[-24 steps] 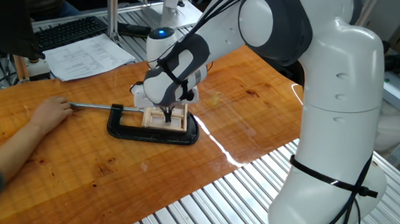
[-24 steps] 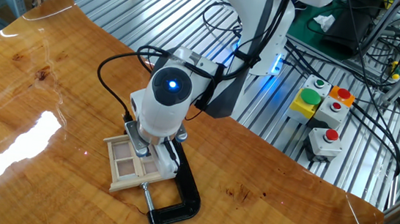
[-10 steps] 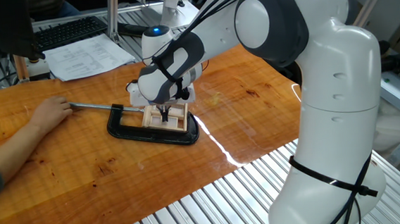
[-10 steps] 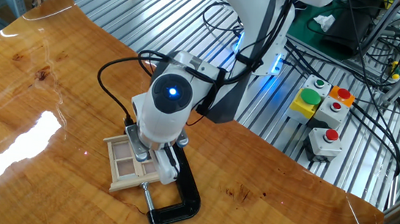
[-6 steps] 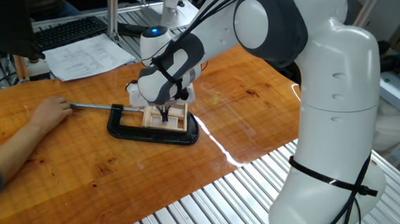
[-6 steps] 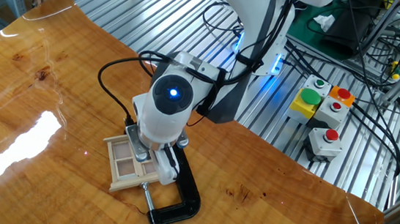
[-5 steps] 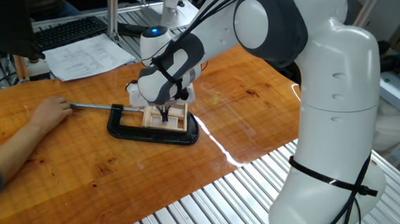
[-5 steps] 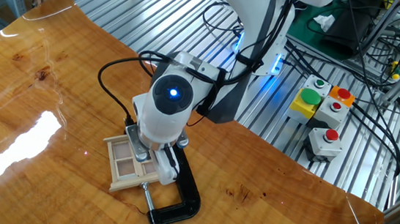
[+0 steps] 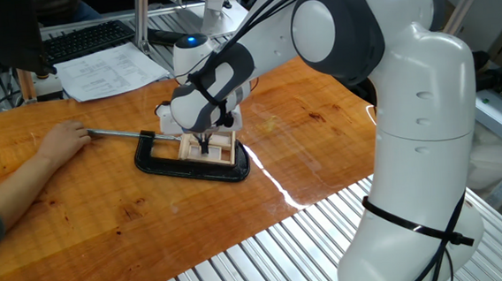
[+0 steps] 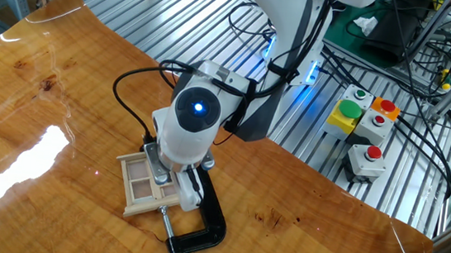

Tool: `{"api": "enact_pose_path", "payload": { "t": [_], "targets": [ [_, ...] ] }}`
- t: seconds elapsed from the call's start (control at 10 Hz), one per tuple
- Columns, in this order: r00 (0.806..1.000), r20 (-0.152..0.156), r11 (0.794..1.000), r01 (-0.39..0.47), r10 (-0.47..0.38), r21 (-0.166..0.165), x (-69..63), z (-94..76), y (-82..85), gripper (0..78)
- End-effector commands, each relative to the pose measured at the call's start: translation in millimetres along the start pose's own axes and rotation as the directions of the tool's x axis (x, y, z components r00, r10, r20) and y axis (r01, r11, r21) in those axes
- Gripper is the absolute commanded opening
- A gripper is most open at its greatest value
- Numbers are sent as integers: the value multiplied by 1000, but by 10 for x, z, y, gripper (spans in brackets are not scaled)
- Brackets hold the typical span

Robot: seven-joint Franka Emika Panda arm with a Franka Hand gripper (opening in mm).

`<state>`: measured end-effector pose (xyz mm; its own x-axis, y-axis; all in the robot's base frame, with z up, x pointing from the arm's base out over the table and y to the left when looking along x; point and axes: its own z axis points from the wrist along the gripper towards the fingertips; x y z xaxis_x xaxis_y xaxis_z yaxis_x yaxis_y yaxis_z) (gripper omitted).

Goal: Open a sliding window

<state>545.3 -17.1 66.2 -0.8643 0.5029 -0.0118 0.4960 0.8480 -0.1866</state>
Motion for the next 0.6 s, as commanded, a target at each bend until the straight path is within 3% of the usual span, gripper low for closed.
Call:
{"api": "enact_pose_path", "payload": {
  "t": [0.1, 0.6],
  "targets": [
    [1000, 2, 1000, -21, 21, -2, 36, 1, 115, 0],
    [999, 0, 999, -38, 38, -6, 14, -17, 232, 0]
  ]
}}
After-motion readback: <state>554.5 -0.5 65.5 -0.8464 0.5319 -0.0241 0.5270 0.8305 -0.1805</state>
